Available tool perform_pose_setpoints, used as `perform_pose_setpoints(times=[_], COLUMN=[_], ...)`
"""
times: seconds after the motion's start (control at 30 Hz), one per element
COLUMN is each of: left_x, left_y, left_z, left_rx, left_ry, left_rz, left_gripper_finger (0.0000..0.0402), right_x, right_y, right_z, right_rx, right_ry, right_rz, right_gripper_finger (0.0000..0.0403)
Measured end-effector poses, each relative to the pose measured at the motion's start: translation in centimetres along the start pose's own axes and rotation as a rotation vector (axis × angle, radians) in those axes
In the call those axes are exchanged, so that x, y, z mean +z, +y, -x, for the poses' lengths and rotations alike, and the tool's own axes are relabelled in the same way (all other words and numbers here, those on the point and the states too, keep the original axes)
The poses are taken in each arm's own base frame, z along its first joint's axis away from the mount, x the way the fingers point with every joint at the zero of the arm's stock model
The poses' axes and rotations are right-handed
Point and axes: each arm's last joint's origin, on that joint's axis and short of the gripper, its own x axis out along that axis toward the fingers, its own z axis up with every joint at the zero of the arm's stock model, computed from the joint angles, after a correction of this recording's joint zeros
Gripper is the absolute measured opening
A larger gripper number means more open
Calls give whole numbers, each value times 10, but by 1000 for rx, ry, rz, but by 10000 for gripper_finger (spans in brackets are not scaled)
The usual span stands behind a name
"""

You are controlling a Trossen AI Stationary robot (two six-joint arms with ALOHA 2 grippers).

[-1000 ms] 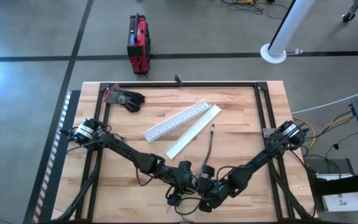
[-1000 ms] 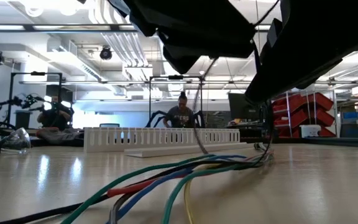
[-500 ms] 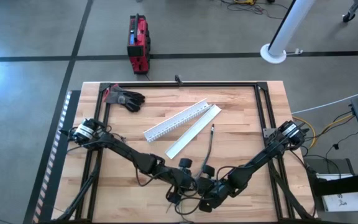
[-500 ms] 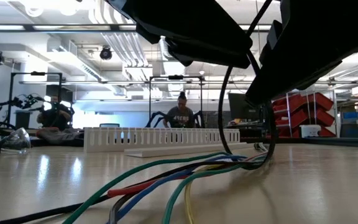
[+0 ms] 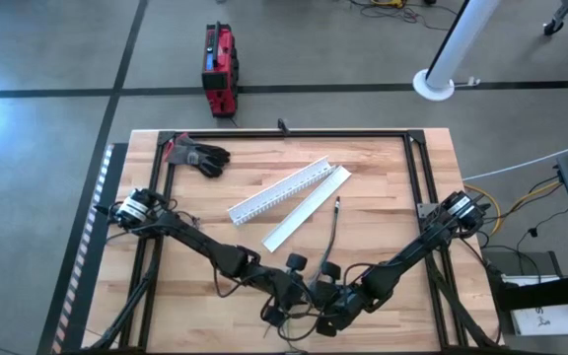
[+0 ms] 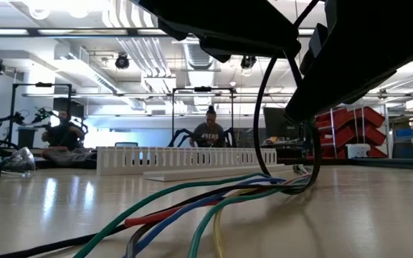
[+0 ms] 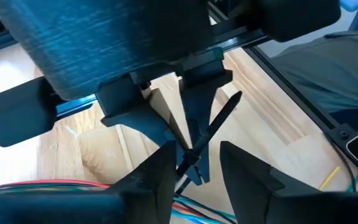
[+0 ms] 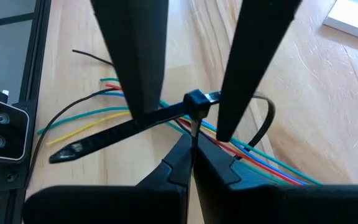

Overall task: Ziptie cables
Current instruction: Wrap the zip tie around the bundled colored cable

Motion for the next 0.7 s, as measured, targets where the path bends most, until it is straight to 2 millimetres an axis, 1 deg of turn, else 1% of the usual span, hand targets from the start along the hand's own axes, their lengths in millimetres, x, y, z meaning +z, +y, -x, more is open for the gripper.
perform_pose_setpoints(times=[0.4,0.7], left_x=[-2,-4], left_y=[1,1], left_z=[0,0], left_rx=[24,22], left_ry=[21,38], left_rz=[-2,8], left_gripper_finger=[71,17], right_x=[0,0], right_y=[0,1], right_z=[0,0], right_rx=[4,18], right_ry=[2,14], right_rz=[0,13], right_gripper_finger=[0,0])
